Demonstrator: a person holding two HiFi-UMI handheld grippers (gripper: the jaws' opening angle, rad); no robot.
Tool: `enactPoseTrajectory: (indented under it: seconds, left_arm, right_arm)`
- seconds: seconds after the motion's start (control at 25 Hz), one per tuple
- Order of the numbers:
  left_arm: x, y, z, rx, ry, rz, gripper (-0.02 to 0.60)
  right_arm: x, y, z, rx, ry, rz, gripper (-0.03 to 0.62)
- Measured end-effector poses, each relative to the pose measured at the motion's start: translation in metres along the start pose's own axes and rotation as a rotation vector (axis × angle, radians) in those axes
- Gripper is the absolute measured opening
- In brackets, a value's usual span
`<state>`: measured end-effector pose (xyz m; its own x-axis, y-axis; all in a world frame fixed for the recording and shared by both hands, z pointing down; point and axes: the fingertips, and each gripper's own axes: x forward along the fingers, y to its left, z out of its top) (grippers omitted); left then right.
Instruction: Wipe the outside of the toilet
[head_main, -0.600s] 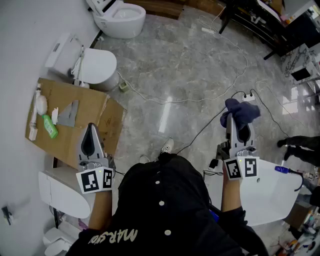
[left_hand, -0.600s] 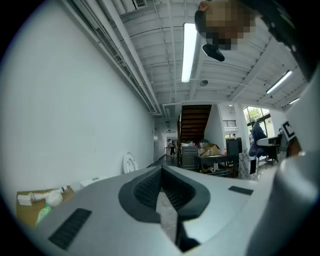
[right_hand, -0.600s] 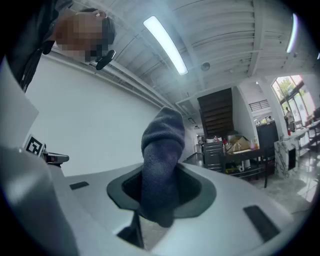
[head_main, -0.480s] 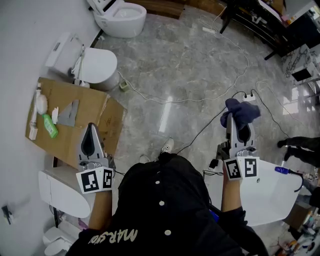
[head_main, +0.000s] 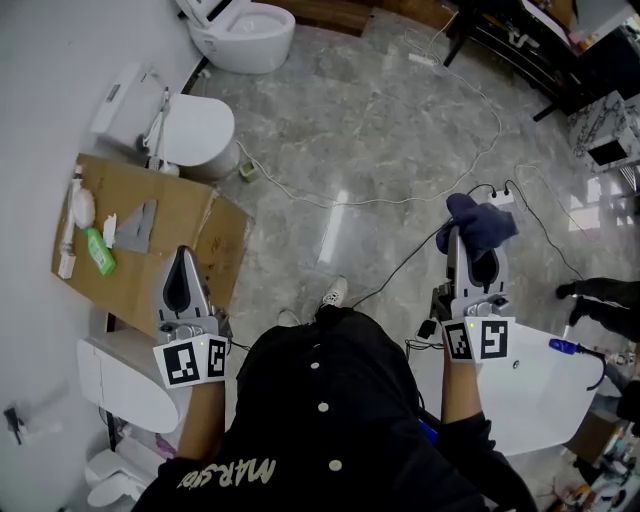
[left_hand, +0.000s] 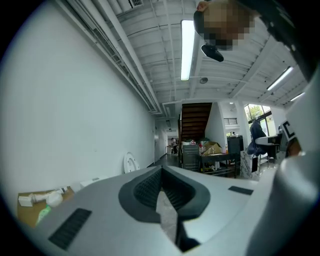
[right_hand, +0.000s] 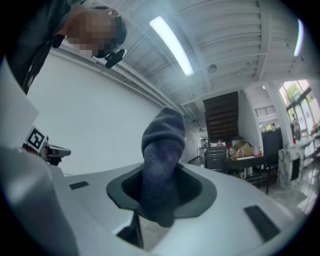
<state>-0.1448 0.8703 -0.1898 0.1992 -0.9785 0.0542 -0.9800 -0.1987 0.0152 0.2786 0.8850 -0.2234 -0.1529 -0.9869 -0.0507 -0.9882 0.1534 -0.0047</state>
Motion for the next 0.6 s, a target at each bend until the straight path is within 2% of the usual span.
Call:
enactPoseTrajectory:
  seconds: [0.08,0.6]
  left_arm:
    - [0.003,-0.004,-0.001,0.004,0.003,0.003,0.009]
    - [0.031,-0.057,0.003,0.008,0.001,0.029,0.009]
  right_arm:
    - [0.004,-0.004,-0.003,-0.039,0.012,-0.012,0.133]
    - [0.029,-0.05,-0.012,-0.002,-0.006,0.038,0.133]
